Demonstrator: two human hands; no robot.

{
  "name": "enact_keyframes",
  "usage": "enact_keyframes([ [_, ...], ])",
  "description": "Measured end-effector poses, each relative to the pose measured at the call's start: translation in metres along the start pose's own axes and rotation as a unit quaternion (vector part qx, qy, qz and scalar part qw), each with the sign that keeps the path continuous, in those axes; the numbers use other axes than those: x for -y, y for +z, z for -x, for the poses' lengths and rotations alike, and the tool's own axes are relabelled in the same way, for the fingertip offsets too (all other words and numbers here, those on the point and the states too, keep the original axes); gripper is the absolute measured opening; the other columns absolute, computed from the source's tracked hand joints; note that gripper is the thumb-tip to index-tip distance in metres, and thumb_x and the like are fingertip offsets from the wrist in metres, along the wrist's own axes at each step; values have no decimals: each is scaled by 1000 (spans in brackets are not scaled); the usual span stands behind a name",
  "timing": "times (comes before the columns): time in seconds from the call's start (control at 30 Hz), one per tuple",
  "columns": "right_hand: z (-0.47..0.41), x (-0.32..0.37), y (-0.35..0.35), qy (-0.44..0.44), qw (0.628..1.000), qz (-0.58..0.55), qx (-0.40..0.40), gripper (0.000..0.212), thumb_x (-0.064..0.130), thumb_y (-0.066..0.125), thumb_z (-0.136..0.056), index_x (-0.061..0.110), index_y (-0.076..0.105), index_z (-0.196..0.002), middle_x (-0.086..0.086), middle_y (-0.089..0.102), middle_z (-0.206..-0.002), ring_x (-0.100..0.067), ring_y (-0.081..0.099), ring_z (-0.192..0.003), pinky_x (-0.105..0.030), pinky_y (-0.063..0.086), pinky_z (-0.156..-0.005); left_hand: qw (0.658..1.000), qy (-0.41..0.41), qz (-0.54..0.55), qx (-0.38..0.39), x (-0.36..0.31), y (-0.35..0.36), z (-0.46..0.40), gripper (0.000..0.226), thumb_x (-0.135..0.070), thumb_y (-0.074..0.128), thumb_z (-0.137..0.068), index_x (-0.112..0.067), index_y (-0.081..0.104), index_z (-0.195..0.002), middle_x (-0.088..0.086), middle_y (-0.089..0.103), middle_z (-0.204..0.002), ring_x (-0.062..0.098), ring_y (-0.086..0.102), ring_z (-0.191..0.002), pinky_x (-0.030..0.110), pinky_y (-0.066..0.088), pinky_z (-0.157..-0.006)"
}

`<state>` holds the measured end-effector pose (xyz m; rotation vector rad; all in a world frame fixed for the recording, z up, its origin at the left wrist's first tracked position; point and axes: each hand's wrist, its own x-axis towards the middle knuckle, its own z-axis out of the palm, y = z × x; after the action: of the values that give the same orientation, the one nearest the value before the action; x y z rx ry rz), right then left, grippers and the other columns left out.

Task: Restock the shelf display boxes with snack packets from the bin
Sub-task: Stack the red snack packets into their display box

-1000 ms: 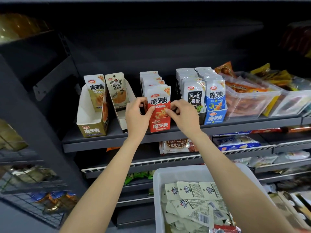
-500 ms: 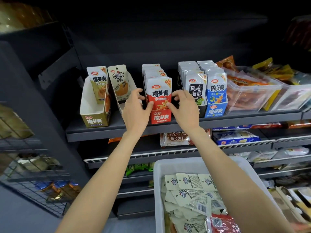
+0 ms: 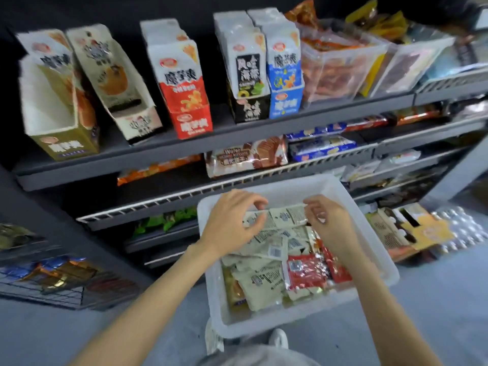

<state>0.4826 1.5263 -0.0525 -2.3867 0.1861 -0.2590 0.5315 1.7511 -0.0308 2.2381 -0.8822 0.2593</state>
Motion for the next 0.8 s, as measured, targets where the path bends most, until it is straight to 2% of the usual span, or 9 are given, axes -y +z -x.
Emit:
enact_keyframes([
  [0.1,15,-36,-4,55,993,100,29,25,11,59,-89,13,62,-113,-4,66,-104,-22,65,-89,-36,53,-75,977,-51,-66,196,-5,37,9,40,-47,54,-89,-29,54,-124,-11,54,-129,9,39,-123,30,28,-105],
  [0.17,19,-50,-5,99,974,189,78,29,17,57,-90,12,59,-119,-8,62,-112,-29,62,-98,-37,51,-81,956,-46,-95,274,-12,61,15,52,-52,56,-87,-29,47,-133,-10,45,-139,11,33,-131,31,22,-110],
  [0.23,20,-58,-3,121,948,266,127,29,23,55,-91,9,57,-117,-11,62,-109,-30,60,-99,-35,48,-79,940,-20,-121,318,-20,85,19,64,-56,57,-84,-25,42,-138,-7,42,-139,14,31,-132,32,20,-111],
  [0.3,19,-57,2,138,924,315,168,31,30,52,-93,8,55,-114,-11,62,-109,-29,59,-100,-33,46,-76,924,14,-154,349,-26,104,20,74,-61,56,-82,-20,38,-141,-2,39,-141,18,29,-132,35,19,-112],
  [0.37,17,-57,9,146,902,348,209,37,36,51,-94,8,53,-118,-11,58,-117,-28,58,-105,-34,48,-78,906,41,-193,375,-31,119,19,87,-67,56,-77,-16,34,-144,2,33,-143,21,26,-133,37,18,-112],
  [0.43,16,-58,14,146,896,353,227,43,39,54,-93,8,52,-123,-11,51,-126,-28,56,-111,-36,48,-83,888,58,-230,395,-35,128,17,96,-71,57,-73,-11,33,-143,6,31,-143,23,25,-132,39,20,-111],
  [0.53,12,-60,12,135,893,359,235,48,43,57,-90,8,53,-123,-14,47,-128,-28,55,-109,-39,52,-85,883,62,-248,395,-36,133,12,93,-65,65,-71,-6,39,-138,8,33,-141,25,27,-129,39,23,-111],
  [0.7,11,-62,7,111,919,290,243,58,46,66,-83,22,43,-131,-8,60,-117,-27,61,-102,-38,51,-86,891,57,-219,393,-31,124,12,89,-52,71,-72,-7,35,-140,6,28,-145,22,25,-130,37,26,-110],
  [0.8,12,-58,4,117,936,249,222,68,44,71,-78,28,36,-135,-7,55,-119,-29,57,-106,-37,48,-86,899,42,-191,391,-29,120,18,89,-51,69,-72,-9,33,-141,3,27,-146,20,25,-129,37,29,-110],
])
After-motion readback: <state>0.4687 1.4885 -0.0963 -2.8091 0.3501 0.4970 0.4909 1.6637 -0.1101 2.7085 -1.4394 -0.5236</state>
